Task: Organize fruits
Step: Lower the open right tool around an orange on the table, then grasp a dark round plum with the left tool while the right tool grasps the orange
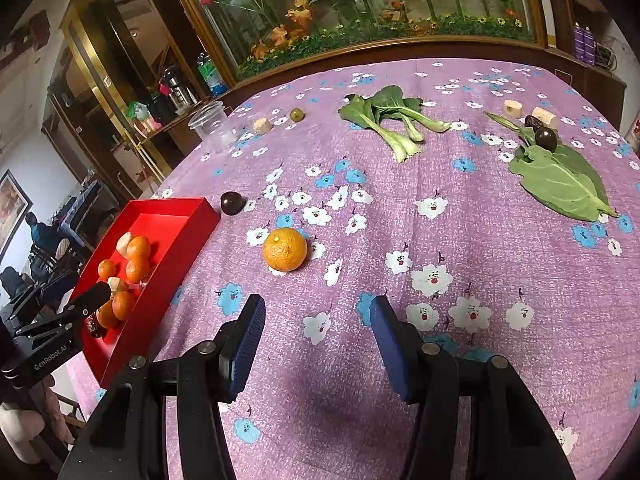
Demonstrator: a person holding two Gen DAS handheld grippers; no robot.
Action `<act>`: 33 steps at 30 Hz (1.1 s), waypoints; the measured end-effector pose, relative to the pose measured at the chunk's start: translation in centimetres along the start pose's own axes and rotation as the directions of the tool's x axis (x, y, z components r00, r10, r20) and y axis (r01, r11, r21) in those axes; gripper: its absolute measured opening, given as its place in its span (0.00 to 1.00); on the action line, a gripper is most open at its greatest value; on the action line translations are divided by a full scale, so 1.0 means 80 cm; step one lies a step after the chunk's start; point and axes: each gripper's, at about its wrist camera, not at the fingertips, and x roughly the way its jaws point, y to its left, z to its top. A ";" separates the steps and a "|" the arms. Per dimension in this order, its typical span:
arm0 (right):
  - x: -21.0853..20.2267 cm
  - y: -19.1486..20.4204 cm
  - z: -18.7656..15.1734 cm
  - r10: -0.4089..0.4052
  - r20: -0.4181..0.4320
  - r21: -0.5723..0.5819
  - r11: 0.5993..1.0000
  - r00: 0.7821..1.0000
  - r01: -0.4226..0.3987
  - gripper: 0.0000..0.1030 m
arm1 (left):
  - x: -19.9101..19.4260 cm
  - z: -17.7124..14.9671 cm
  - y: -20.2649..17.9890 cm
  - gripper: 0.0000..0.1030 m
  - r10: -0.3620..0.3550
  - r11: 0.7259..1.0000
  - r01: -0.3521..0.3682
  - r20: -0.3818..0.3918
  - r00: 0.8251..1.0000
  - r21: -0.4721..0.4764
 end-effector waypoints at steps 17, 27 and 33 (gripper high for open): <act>0.015 0.012 0.022 -0.004 -0.001 -0.041 0.999 1.000 0.004 0.58 | 0.022 0.001 0.000 0.68 -0.029 1.000 0.029 -0.033 0.999 0.006; 0.037 0.023 0.049 -0.020 0.017 -0.091 0.996 1.000 0.022 0.62 | 0.032 0.014 -0.003 0.68 -0.029 0.999 0.030 -0.039 0.999 0.030; 0.052 0.016 0.050 -0.002 0.020 -0.082 0.997 1.000 0.004 0.62 | 0.041 0.040 -0.002 0.68 -0.084 0.996 0.085 -0.041 0.996 0.031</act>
